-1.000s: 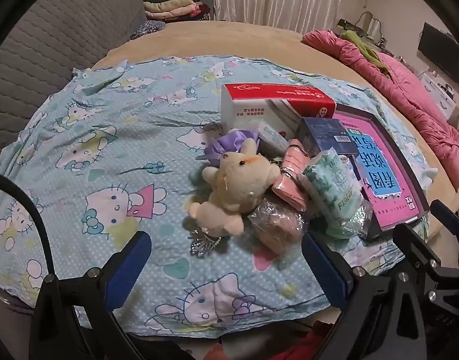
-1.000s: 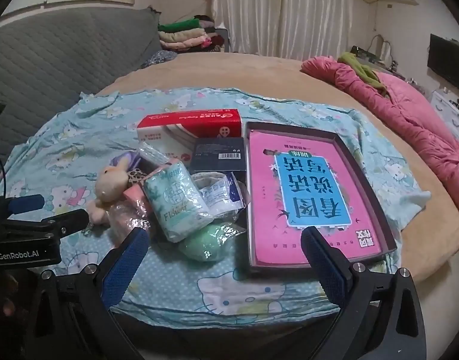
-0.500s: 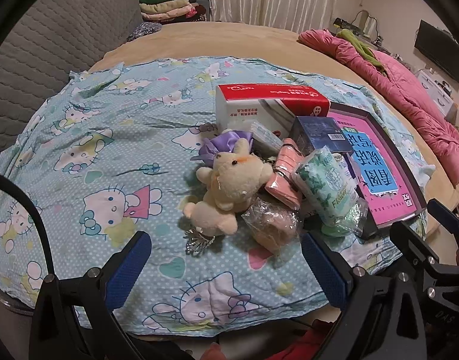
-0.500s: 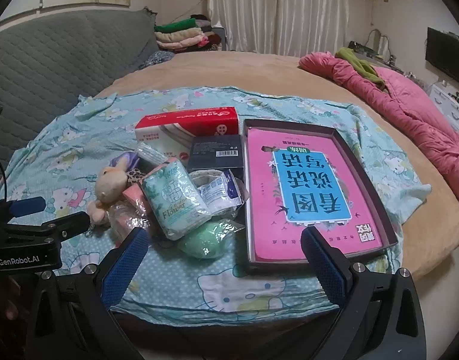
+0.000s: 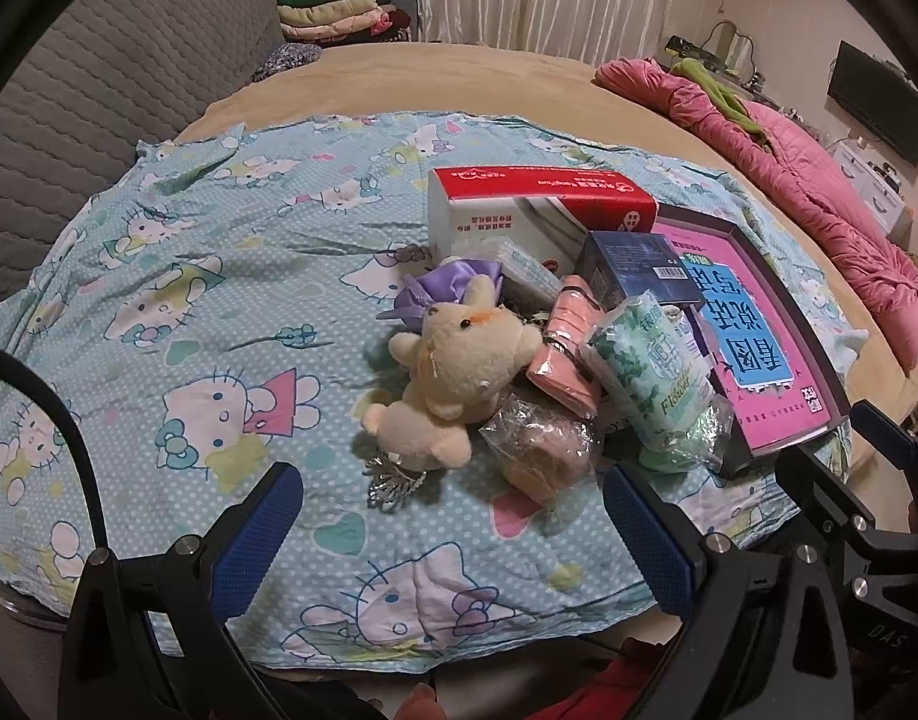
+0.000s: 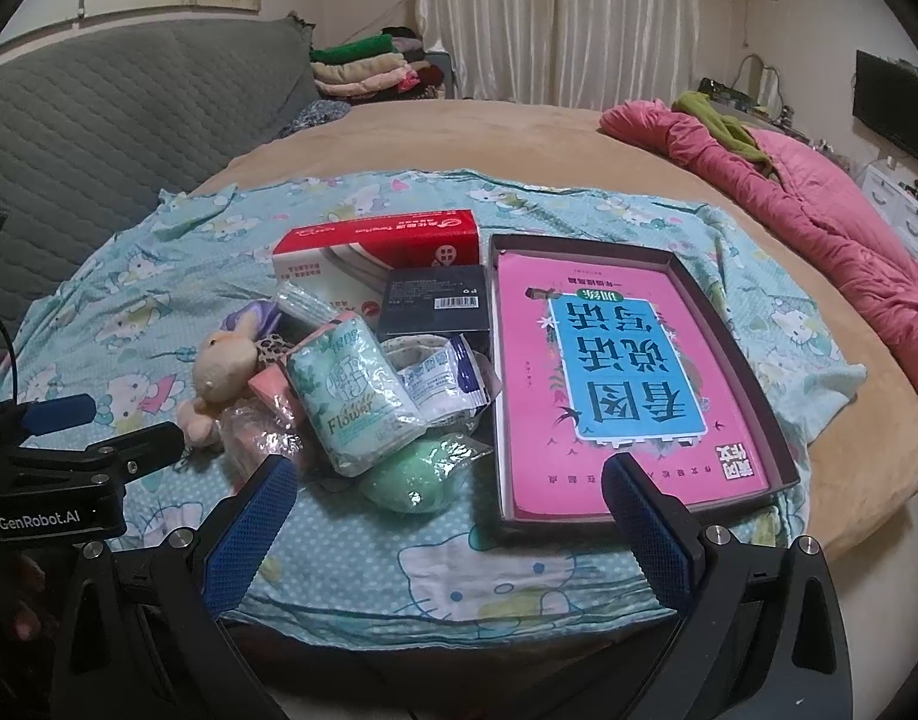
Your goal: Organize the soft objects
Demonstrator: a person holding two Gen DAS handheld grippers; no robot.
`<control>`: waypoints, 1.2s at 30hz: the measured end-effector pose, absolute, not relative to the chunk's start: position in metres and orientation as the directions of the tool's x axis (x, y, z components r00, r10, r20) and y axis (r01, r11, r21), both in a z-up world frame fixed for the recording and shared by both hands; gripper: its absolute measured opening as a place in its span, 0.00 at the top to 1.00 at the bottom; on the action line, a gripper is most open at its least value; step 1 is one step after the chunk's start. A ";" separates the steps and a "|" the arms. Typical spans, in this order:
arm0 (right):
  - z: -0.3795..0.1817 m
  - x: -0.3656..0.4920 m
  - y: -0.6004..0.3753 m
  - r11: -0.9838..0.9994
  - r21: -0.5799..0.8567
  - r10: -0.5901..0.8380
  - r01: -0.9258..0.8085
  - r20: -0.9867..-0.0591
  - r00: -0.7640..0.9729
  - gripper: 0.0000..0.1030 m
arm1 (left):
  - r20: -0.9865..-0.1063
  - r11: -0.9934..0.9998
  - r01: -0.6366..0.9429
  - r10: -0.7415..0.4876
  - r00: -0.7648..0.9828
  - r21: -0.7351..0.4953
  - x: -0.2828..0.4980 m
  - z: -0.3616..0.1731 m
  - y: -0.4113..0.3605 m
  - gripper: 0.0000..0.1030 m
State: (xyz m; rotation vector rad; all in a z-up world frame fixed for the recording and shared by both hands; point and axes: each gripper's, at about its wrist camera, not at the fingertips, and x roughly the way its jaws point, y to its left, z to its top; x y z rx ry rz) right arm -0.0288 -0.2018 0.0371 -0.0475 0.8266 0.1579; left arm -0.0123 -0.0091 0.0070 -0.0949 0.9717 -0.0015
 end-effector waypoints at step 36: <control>0.014 -0.006 -0.197 0.979 -0.006 0.135 -0.204 -0.732 0.668 0.02 | -0.838 0.942 -0.126 -0.210 0.503 -0.312 0.051 -0.013 0.022 0.05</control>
